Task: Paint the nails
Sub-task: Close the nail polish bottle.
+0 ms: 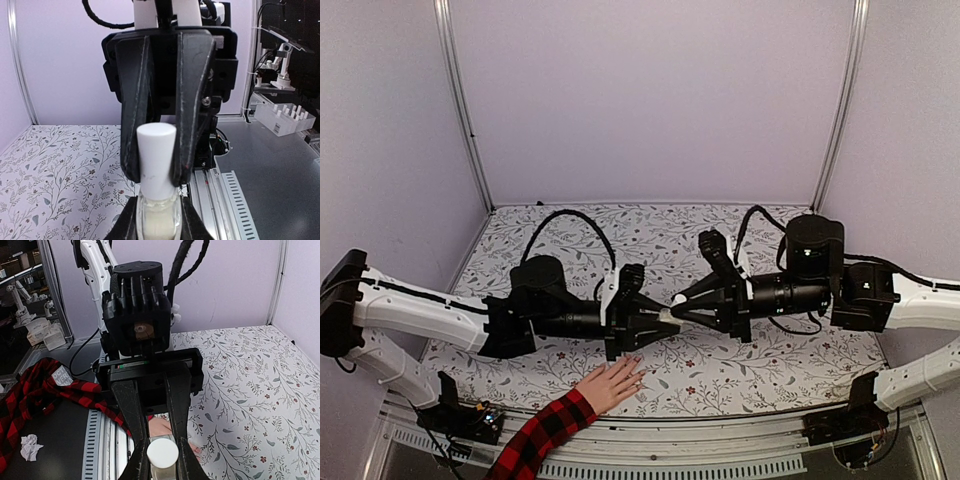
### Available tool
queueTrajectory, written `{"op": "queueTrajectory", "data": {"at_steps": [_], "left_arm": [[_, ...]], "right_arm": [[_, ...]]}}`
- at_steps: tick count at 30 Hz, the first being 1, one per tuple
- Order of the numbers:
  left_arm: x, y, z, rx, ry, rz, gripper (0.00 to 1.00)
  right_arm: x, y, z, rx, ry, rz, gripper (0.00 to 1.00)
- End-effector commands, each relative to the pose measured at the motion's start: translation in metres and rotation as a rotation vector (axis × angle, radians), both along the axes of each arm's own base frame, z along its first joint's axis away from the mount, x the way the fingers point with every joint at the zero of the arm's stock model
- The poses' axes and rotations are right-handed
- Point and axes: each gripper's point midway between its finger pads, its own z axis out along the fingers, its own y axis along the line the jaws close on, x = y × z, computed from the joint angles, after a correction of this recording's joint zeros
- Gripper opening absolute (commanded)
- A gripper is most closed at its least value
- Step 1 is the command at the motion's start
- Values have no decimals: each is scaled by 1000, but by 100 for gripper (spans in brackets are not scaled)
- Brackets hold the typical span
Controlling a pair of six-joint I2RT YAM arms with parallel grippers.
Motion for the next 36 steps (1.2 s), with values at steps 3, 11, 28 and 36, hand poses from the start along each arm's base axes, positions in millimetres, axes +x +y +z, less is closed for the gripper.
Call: {"op": "queueTrajectory", "data": {"at_steps": [3,11,28,36], "left_arm": [[8,8,52,-149,-60,91,0],[60,16,49,-143,-40,388,0],[88,16,42,-120,-29,535,0],[88,31,35,-128,9,534,0]], "right_arm": [[19,6,-18,-38,54,-106,1],[54,11,-22,-34,117,-303,0],[78,24,-26,-49,168,-420,12],[75,16,-8,-5,151,-414,36]]}}
